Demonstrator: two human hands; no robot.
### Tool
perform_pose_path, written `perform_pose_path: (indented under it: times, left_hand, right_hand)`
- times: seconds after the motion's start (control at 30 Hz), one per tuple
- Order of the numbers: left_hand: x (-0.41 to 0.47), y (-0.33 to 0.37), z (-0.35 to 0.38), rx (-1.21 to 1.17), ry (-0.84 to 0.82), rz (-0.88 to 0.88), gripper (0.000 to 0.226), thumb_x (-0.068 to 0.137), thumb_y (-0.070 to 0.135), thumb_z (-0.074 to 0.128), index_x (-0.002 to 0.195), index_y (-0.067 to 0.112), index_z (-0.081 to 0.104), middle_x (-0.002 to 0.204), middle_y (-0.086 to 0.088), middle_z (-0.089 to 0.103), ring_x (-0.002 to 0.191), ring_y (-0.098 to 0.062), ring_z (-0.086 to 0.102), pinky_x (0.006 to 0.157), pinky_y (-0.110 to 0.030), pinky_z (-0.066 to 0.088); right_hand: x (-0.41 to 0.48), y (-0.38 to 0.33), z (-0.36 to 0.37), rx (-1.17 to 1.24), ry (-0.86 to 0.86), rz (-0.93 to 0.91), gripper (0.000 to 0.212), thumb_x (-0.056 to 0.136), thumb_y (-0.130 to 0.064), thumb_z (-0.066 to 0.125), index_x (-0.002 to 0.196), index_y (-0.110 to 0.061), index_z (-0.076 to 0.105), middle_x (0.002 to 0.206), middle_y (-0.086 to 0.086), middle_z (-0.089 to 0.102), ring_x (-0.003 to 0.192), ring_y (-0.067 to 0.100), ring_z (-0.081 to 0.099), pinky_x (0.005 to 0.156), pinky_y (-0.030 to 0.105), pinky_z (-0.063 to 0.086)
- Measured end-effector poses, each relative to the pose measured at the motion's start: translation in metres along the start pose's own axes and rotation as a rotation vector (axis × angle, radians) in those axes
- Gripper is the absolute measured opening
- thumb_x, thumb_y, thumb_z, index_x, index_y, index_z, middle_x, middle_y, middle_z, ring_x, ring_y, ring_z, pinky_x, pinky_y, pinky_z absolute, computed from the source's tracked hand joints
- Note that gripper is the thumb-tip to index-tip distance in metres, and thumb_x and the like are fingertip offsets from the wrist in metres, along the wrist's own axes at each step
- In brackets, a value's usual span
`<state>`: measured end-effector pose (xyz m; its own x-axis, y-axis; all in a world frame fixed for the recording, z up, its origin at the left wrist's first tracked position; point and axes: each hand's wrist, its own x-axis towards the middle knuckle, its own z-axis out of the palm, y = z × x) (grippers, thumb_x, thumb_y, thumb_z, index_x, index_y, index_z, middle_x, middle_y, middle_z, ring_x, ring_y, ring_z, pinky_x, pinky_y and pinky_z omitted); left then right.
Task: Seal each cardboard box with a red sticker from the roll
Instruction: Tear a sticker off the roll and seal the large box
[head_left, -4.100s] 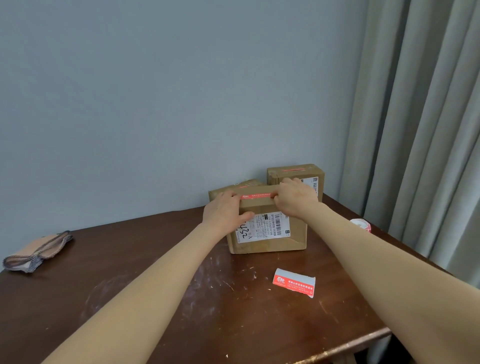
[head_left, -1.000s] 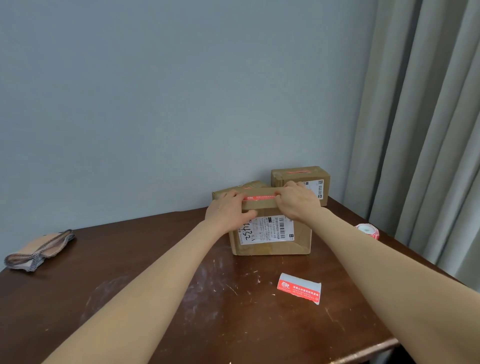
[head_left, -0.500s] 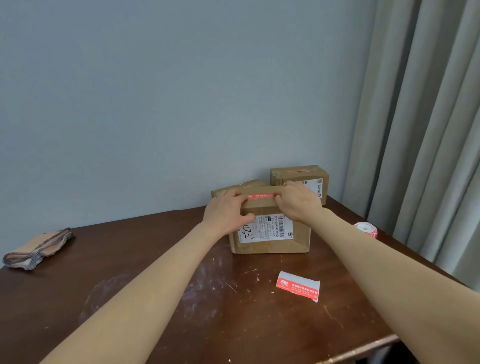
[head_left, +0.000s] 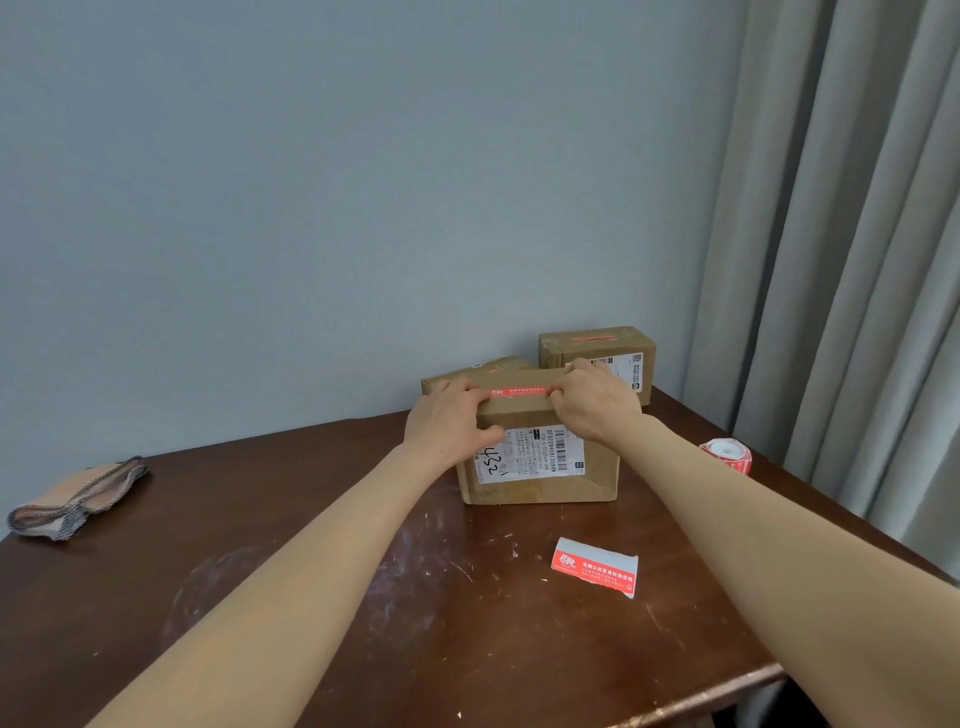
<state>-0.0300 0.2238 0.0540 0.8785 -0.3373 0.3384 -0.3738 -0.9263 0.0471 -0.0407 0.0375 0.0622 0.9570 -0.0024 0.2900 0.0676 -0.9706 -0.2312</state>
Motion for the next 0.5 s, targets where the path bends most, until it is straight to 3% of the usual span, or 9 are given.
perform_pose_path:
  times: [0.07,0.17,0.27,0.5]
  left_hand:
    - [0.001,0.001,0.002,0.030,0.016,-0.008,0.062,0.083,0.052,0.055,0.138,0.023,0.046,0.138,0.002,0.047,0.126,-0.018,0.041,0.100,-0.035,0.041]
    - [0.006,0.007,0.003,0.039,0.049,0.015,0.075,0.081,0.058,0.056,0.146,0.029,0.032,0.142,0.001,0.042,0.130,-0.020,0.038,0.103,-0.038,0.038]
    - [0.010,0.016,0.004,0.058,-0.001,0.057,0.074,0.079,0.060,0.057,0.144,0.036,0.030,0.148,0.000,0.035,0.135,-0.022,0.031,0.108,-0.042,0.032]
    - [0.011,0.011,0.005,0.113,-0.079,0.019,0.076,0.080,0.061,0.055,0.145,0.030,0.032,0.150,-0.001,0.033,0.137,-0.024,0.028,0.109,-0.042,0.032]
  right_hand:
    - [0.001,-0.002,-0.003,-0.006,-0.012,-0.007,0.042,0.097,-0.026,0.031,0.118,-0.016,0.065,0.126,0.010,0.049,0.119,0.030,0.042,0.095,0.042,0.040]
    - [0.002,-0.008,-0.006,-0.027,-0.015,-0.054,0.044,0.099,-0.032,0.029,0.135,-0.030,0.053,0.137,0.009,0.044,0.127,0.030,0.037,0.103,0.044,0.036]
    - [0.004,-0.013,0.000,-0.078,-0.061,-0.089,0.045,0.099,-0.035,0.026,0.139,-0.038,0.046,0.140,0.008,0.043,0.130,0.029,0.035,0.109,0.048,0.028]
    - [0.005,-0.010,-0.001,-0.112,-0.107,-0.051,0.049,0.099,-0.037,0.024,0.136,-0.024,0.052,0.142,0.010,0.041,0.134,0.030,0.032,0.113,0.047,0.025]
